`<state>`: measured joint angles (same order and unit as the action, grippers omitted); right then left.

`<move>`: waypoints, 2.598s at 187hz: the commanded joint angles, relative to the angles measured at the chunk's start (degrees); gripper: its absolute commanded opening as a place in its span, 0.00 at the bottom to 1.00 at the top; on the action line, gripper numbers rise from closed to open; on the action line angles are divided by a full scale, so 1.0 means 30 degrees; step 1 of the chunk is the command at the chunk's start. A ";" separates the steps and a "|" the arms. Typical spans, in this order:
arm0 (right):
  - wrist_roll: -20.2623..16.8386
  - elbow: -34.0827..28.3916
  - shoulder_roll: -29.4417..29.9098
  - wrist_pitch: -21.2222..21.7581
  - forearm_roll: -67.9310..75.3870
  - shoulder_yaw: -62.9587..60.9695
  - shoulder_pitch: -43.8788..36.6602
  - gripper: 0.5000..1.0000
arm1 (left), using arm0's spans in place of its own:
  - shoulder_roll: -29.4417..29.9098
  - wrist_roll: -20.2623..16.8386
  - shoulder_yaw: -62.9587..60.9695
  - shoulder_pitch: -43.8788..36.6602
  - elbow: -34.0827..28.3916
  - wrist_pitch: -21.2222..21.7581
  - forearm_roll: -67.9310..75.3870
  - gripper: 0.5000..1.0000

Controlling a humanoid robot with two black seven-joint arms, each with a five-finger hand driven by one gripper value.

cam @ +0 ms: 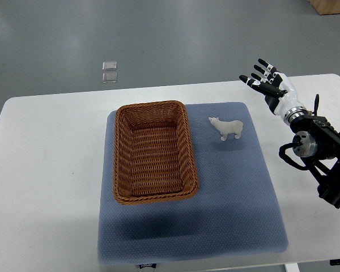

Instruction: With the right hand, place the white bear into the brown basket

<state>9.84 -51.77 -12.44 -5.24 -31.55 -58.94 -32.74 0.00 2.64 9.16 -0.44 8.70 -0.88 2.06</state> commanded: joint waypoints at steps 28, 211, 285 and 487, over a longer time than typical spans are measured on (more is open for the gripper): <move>0.0000 0.0001 -0.0100 0.0575 -0.0059 0.0018 -0.0074 0.85 | 0.0000 -0.0001 -0.0006 0.0000 -0.0001 0.0000 0.0016 1.00; -0.0030 0.0177 -0.1712 0.3241 -0.4773 0.0370 -0.0895 0.85 | 0.0000 -0.0001 -0.0006 0.0000 -0.0001 0.0000 0.0016 1.00; 0.0292 0.0089 -0.3322 0.7079 -1.2684 0.2741 -0.1802 0.85 | 0.0000 -0.0001 -0.0005 0.0000 -0.0001 0.0000 0.0016 1.00; -0.0205 0.0001 -0.4583 0.5703 -1.6875 1.2059 -0.5905 0.71 | 0.0000 -0.0001 -0.0006 0.0000 -0.0001 0.0000 0.0016 1.00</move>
<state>9.85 -51.85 -26.30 12.04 -81.68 -23.94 -49.99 0.00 2.64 9.16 -0.44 8.70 -0.88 2.09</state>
